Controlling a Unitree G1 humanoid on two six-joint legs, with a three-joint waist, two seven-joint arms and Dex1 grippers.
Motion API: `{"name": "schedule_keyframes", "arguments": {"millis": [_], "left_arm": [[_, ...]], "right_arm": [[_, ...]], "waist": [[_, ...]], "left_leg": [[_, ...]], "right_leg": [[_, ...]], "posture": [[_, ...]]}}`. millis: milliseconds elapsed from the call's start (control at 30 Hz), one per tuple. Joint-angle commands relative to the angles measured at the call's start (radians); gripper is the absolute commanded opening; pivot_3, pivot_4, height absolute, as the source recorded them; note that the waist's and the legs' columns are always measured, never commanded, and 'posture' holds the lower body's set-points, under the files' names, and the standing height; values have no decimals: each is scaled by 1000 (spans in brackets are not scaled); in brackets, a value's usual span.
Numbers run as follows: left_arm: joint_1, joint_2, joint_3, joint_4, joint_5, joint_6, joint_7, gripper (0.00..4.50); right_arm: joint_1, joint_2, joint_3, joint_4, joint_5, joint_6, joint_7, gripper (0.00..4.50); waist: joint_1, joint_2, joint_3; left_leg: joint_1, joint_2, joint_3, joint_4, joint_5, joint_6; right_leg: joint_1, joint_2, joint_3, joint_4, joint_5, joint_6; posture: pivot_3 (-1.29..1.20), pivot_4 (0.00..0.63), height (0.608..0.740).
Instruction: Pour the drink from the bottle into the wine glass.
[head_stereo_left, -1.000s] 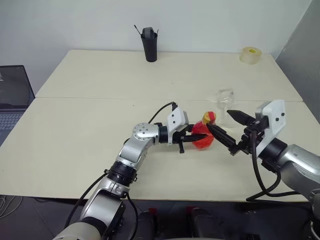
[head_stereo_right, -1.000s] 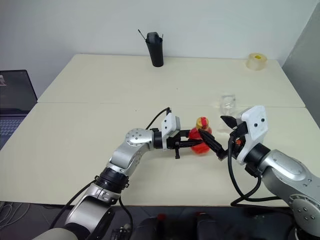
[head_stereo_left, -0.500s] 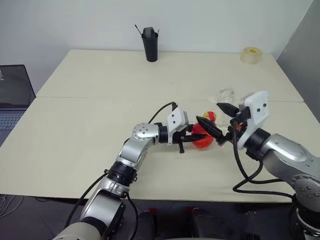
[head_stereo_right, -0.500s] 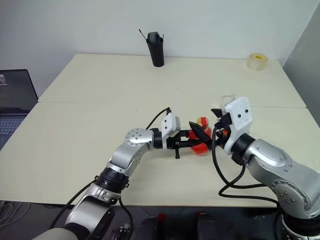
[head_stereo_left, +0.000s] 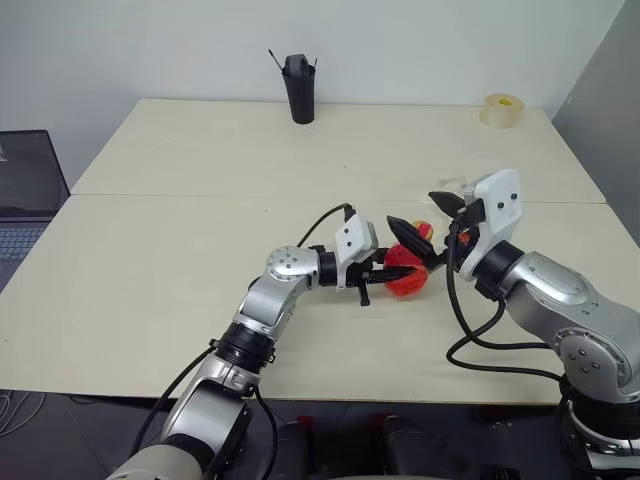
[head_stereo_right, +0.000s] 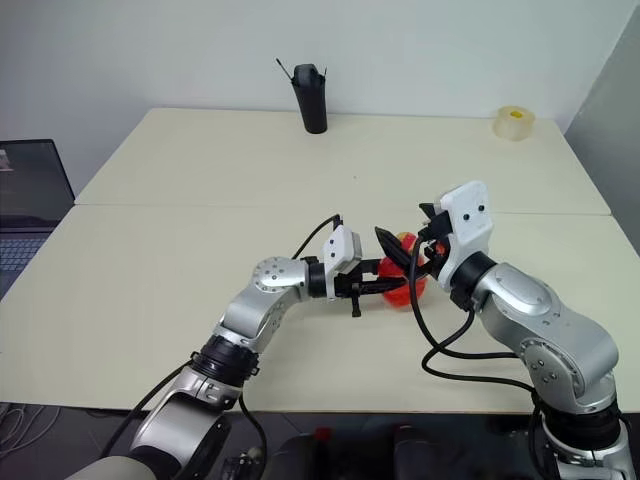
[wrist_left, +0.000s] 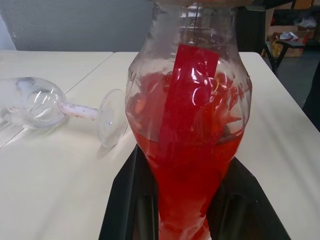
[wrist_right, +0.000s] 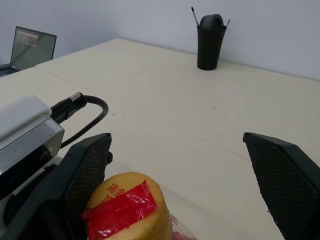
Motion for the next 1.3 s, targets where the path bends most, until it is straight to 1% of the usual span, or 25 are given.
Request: {"name": "schedule_keyframes", "arguments": {"millis": [33,200,333,500,600,700,833,900,1100,1300], "left_arm": [[-4,0,19,-52,-15,-25,-6,771],[-9,2,18,-43,-16,-28,-7,770],[-14,3,19,-36,-15,-33,-8,770],[-16,5,17,-28,-10,-40,-8,755],[-18,4,17,-25,-9,-43,-8,746],[-18,3,19,-23,-8,-46,-9,746],[-15,5,22,-27,-8,-45,-8,746],[-14,5,23,-29,-8,-44,-6,746],[-7,1,22,-43,-13,-39,-2,746],[-6,-2,20,-45,-13,-37,-2,746]], "right_arm": [[34,-35,-118,-26,-8,-7,7,4500],[109,-79,-212,-79,46,18,43,4500],[159,-120,-285,-121,118,38,67,4500],[220,-175,-348,-148,203,48,110,4500],[235,-203,-361,-156,251,46,134,4500],[214,-215,-348,-162,301,43,136,4500],[150,-207,-284,-162,342,40,107,4500],[120,-196,-245,-158,338,40,87,4500],[39,-140,-128,-106,255,36,20,4500],[-11,-77,-53,-55,164,10,9,4500]], "waist": [[0,0,0],[0,0,0],[0,0,0],[1,0,0],[1,0,0],[0,0,0],[0,0,0],[0,0,0],[0,0,0],[0,0,0]], "left_leg": [[0,0,0,0,0,0],[0,0,0,0,0,0],[0,0,0,0,0,0],[0,0,0,0,0,0],[0,0,0,0,0,0],[0,0,0,0,0,0],[0,0,1,0,0,0],[0,0,0,0,0,0],[0,0,0,0,0,0],[0,0,0,0,0,0]], "right_leg": [[0,0,0,0,0,0],[0,0,0,0,0,0],[0,0,0,0,0,0],[0,0,0,0,0,0],[0,0,0,0,0,0],[0,0,0,0,0,0],[0,0,1,0,0,0],[1,0,0,0,0,0],[0,0,0,0,0,0],[0,0,0,0,0,0]], "posture": [[0,150,740],[0,150,740],[0,150,740],[0,150,740],[0,150,740],[0,150,740],[0,150,740],[0,150,740],[0,150,740],[0,150,740]]}}
